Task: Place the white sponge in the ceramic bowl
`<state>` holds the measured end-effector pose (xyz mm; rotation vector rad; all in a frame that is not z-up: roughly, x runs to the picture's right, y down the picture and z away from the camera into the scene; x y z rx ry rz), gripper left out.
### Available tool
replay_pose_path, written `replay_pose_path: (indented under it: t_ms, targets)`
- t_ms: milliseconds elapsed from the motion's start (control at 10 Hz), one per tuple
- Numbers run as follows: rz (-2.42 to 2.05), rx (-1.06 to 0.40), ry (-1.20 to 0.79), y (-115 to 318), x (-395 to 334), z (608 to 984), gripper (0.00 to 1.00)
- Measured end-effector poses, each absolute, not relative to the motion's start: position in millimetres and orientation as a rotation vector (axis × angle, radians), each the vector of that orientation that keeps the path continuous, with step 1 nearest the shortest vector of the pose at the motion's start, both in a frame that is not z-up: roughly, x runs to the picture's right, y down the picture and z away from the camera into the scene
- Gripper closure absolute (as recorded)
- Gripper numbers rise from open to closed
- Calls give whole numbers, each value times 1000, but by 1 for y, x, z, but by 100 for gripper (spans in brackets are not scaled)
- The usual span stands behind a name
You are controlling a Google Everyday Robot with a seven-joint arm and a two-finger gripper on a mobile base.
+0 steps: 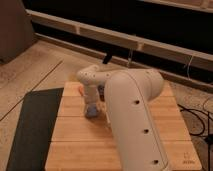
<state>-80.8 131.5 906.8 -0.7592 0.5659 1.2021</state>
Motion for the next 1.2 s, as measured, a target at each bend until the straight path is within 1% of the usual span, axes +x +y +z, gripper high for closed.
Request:
replay_pose_path:
  t_ms: [300, 400, 500, 600, 900, 1000, 1200]
  targets:
    - [1191, -748, 549, 128, -84, 908, 91]
    - [1199, -739, 526, 117, -92, 903, 99]
    - [1208, -732, 509, 108, -99, 897, 100]
    - [1233, -713, 478, 88, -112, 882, 100]
    - [1298, -648, 468, 50, -111, 852, 100]
    - [1315, -619, 473, 37, -102, 848, 100]
    - [1320, -616, 475, 36, -99, 849, 100]
